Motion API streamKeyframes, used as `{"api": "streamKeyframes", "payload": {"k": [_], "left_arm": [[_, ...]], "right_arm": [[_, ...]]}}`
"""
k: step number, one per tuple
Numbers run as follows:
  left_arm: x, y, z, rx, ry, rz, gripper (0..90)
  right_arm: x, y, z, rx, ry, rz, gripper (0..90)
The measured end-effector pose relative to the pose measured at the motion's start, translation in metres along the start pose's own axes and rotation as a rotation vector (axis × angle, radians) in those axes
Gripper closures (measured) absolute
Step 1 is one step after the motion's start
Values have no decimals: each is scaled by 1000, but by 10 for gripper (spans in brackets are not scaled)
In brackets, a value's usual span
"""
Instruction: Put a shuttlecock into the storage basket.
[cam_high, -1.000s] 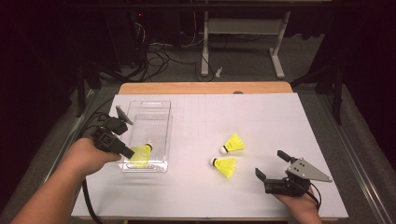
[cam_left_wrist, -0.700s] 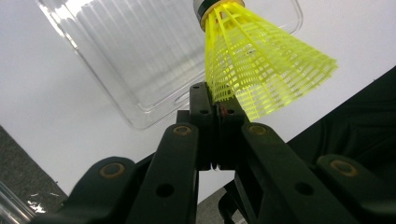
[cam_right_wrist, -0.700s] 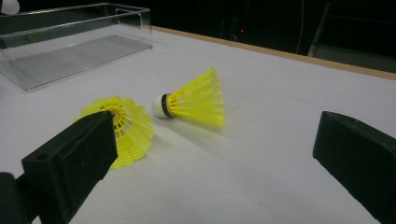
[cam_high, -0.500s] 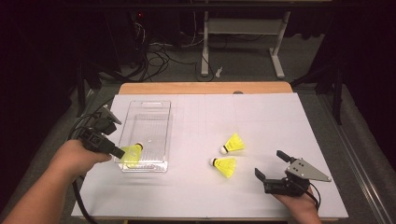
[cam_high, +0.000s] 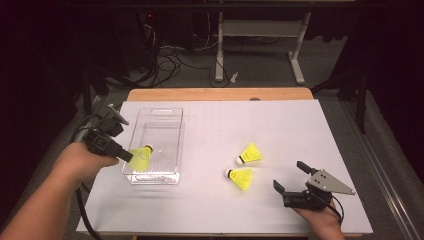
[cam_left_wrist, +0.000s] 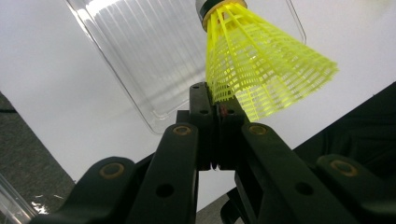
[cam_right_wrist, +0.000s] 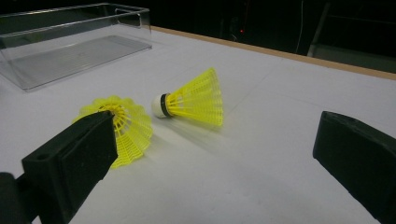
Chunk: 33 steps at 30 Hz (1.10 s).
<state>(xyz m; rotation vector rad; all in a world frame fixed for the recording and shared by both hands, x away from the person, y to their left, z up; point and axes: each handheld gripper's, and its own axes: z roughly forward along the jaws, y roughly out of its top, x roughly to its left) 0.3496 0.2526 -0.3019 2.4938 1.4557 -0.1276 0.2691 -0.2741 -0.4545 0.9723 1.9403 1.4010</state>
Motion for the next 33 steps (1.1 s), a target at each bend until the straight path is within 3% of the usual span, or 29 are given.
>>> {"api": "streamKeyframes", "payload": {"k": [12, 13, 17, 19, 20, 25, 33], "left_arm": [[6, 18, -12, -36, 5, -24, 885], [5, 19, -13, -24, 2, -48, 885], [7, 24, -13, -24, 3, -79, 885], [8, 28, -13, -25, 4, -83, 885], [10, 30, -12, -35, 17, -53, 885], [8, 40, -13, -26, 31, -49, 885], [12, 53, -13, -47, 44, -90, 890]], "right_arm": [[0, 0, 0, -1, 3, -2, 3], [0, 0, 0, -1, 3, -3, 3], [0, 1, 0, 0, 3, -2, 3], [0, 0, 0, 0, 3, -3, 4], [0, 0, 0, 0, 3, -2, 3], [0, 1, 0, 0, 4, -3, 3], [-1, 0, 0, -1, 4, -3, 3]]}}
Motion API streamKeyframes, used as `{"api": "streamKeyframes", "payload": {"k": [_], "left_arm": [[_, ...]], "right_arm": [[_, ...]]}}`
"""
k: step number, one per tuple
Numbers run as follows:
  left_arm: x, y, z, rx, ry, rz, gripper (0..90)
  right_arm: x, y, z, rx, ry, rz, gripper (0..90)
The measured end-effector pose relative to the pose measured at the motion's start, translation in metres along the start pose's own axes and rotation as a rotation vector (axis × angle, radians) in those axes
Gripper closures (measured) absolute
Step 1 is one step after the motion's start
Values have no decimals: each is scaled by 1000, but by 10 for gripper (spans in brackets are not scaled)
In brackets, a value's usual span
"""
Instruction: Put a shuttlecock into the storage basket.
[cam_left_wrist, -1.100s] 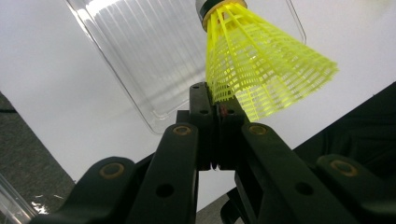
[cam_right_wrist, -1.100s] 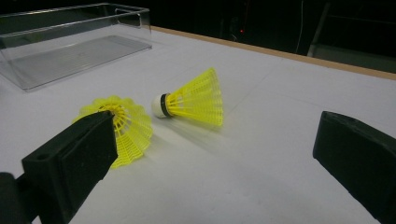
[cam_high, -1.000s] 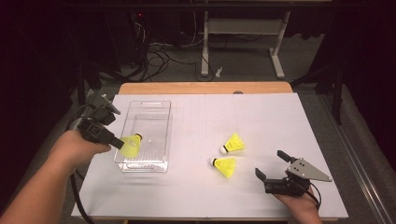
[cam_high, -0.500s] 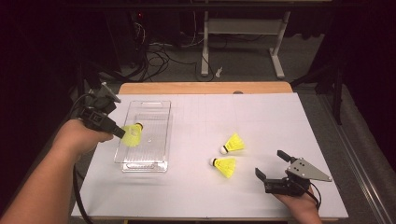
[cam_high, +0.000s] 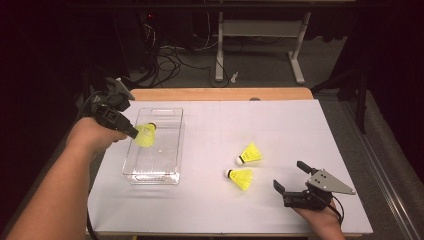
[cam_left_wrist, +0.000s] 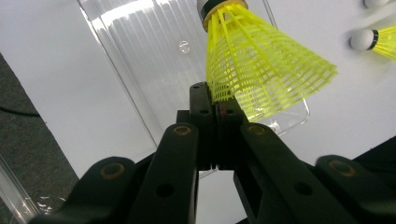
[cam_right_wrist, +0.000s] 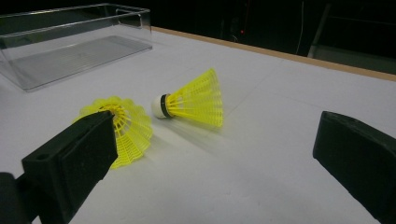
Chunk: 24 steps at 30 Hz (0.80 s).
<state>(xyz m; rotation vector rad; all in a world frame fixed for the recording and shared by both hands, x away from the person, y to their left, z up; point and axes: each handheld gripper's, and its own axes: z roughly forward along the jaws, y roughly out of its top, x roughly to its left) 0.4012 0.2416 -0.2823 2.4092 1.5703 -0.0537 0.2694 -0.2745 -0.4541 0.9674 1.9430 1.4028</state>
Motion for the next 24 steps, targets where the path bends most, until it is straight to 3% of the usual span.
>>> {"api": "streamKeyframes", "payload": {"k": [10, 24], "left_arm": [[14, 11, 12, -8, 14, -42, 894], [26, 8, 38, 0, 22, -67, 893]], "right_arm": [[0, 0, 0, 0, 3, 1, 3], [0, -1, 2, 6, 8, 2, 3]]}}
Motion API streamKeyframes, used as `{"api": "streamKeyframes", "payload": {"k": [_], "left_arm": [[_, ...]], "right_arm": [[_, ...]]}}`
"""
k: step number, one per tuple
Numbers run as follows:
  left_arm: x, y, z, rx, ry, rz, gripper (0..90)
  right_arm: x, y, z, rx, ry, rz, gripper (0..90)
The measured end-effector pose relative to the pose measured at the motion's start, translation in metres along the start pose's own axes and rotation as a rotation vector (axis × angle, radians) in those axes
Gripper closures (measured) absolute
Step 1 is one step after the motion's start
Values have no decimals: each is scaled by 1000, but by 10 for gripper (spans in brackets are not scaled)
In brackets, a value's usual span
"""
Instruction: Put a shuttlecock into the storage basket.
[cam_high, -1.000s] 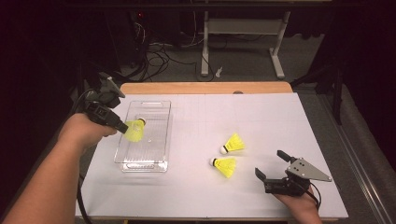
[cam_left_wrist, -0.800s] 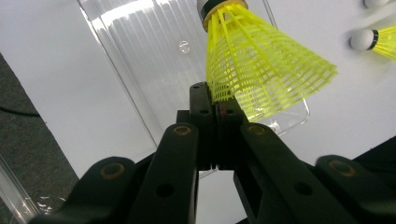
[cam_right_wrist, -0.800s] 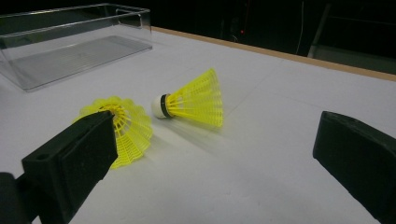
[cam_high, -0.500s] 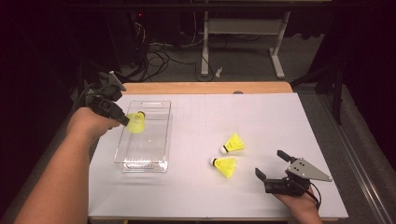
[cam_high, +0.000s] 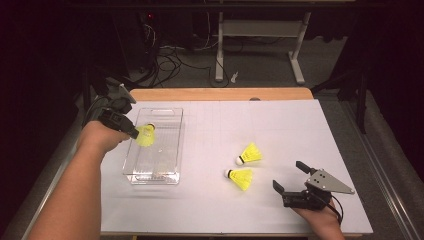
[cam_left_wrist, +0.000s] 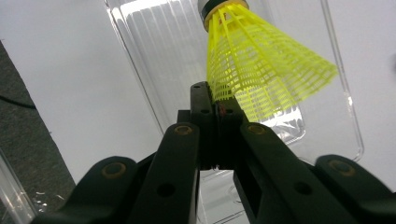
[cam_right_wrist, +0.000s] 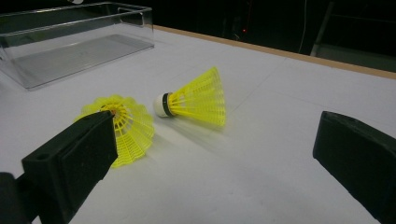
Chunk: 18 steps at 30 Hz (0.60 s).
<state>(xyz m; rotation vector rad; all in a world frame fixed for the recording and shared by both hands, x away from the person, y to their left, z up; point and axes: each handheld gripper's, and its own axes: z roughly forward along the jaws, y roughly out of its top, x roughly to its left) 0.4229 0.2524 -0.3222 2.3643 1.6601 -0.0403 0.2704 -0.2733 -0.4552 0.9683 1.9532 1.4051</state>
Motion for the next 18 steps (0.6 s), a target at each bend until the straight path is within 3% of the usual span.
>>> {"api": "streamKeyframes", "payload": {"k": [10, 18], "left_arm": [[8, -3, 17, -7, 2, -24, 892], [7, -1, 30, 21, 22, -20, 891]], "right_arm": [[0, 0, 0, 2, 4, -1, 4], [1, -1, 1, 3, 5, -1, 4]]}}
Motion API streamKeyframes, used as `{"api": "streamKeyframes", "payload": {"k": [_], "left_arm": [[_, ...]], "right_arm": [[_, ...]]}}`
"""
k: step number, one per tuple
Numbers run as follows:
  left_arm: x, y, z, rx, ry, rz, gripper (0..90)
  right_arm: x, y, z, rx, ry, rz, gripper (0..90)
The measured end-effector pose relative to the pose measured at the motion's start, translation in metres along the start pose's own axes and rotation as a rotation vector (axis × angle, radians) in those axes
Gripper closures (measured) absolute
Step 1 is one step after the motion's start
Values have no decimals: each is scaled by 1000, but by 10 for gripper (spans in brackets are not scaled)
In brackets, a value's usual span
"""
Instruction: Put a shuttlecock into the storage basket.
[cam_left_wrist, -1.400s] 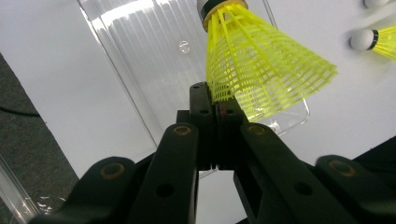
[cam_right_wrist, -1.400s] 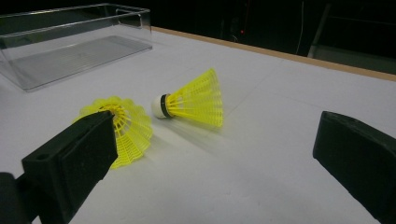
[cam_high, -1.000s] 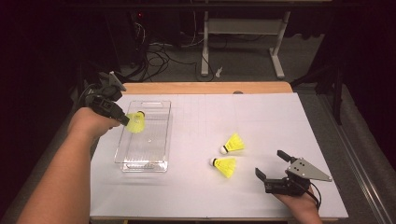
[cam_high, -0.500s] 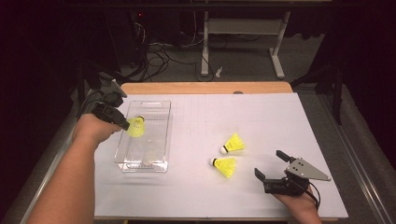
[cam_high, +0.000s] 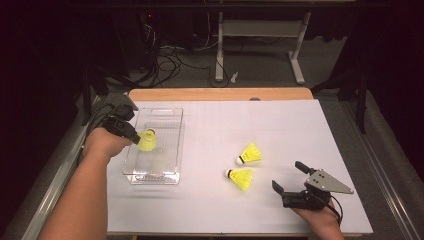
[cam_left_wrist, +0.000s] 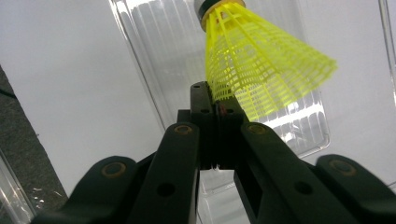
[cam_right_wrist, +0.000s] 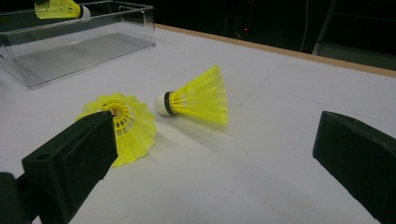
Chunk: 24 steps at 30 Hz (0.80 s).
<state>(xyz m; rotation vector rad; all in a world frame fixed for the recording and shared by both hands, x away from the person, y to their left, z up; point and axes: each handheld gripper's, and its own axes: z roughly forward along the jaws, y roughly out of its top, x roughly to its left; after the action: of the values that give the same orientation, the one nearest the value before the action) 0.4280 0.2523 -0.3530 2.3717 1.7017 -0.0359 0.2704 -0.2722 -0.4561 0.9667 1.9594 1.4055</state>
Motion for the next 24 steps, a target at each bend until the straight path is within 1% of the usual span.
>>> {"api": "streamKeyframes", "payload": {"k": [2, 3, 7, 8, 9, 11, 14, 18, 24], "left_arm": [[-1, 1, 2, 10, -4, 7, 890], [-1, 1, 3, 13, 3, 13, 890], [-1, 3, 8, 15, 13, 6, 890], [0, 2, 9, 7, 15, 1, 890], [1, 2, 10, 6, 8, -7, 890], [2, 2, 13, 9, 12, -13, 890], [5, 0, 18, 15, 6, -27, 889], [8, -1, 20, 22, 11, -29, 889], [9, -1, 20, 6, 14, -36, 889]], "right_arm": [[0, 0, 0, 0, 0, 1, 4], [0, 0, 0, 0, 0, 0, 4], [0, 0, 0, -1, 1, 1, 4], [0, 0, 0, 0, 1, 1, 4], [0, 0, 0, -1, 1, 1, 4], [0, 0, 0, -1, 1, 1, 4], [0, 0, 0, 1, 1, 3, 4], [0, 0, 0, 1, 1, 1, 4], [0, 0, 0, 3, 2, 1, 4]]}}
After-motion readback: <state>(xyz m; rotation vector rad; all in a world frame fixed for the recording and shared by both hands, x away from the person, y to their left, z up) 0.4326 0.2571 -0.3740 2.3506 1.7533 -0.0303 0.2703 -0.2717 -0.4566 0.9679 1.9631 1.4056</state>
